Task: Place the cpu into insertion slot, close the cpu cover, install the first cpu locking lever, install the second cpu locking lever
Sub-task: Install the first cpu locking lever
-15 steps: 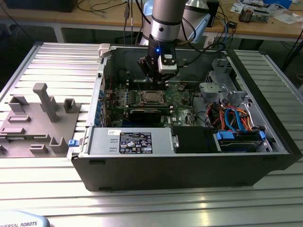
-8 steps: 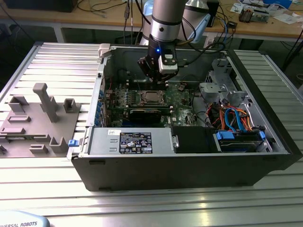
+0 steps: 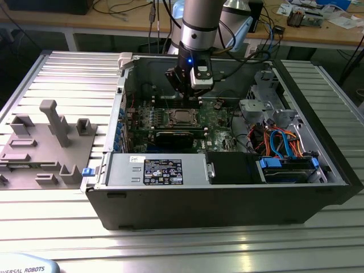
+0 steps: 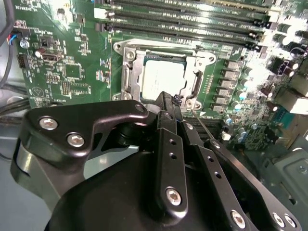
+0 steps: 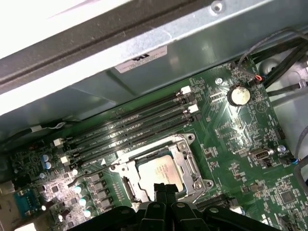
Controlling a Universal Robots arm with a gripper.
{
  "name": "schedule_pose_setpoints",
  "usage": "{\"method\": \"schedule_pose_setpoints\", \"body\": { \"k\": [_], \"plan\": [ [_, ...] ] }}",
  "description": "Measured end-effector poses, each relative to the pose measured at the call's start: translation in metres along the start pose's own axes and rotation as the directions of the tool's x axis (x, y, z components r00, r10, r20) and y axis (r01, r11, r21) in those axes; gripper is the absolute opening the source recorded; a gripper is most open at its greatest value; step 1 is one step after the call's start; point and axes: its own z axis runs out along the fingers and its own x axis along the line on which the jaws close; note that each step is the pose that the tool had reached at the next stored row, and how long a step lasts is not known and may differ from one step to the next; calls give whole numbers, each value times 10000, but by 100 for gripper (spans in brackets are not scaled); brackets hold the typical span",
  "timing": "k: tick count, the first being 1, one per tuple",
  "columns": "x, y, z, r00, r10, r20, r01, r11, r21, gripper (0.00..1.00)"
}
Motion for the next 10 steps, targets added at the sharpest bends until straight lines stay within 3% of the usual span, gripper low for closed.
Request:
{"method": "schedule_pose_setpoints", "body": {
  "k": [10],
  "plan": [
    [0, 0, 0, 9998, -176, -12, 176, 9998, -14, 11]
  ]
}}
